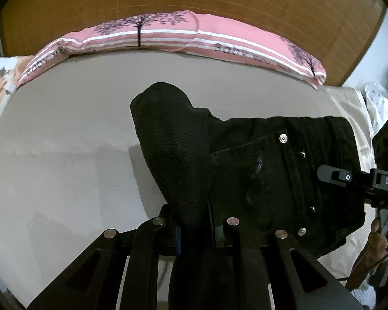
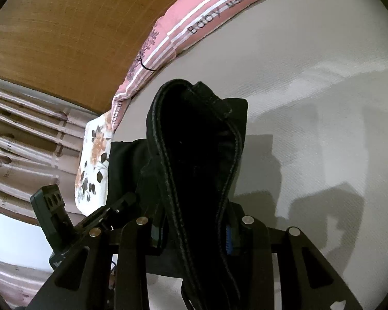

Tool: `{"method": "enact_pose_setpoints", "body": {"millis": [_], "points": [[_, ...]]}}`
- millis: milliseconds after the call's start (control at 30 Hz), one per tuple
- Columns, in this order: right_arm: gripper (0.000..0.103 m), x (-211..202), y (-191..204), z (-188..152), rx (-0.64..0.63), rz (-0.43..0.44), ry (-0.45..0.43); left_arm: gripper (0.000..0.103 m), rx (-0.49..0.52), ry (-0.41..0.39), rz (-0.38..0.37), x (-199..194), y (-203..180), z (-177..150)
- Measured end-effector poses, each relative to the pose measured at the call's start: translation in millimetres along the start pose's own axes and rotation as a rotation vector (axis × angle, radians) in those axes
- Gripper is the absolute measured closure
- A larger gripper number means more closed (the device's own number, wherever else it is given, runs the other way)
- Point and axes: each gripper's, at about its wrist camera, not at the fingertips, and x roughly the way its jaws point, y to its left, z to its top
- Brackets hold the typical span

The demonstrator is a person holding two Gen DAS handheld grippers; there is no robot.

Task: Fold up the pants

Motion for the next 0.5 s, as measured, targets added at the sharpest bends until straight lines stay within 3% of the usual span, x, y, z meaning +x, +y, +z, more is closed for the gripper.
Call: {"method": "enact_pose_setpoints", "body": {"millis": [500], "points": [[0.072,51,21,89,-0.007,0.021,0.001,0.088,0.003,-0.051,0.024,41,35,88]]}}
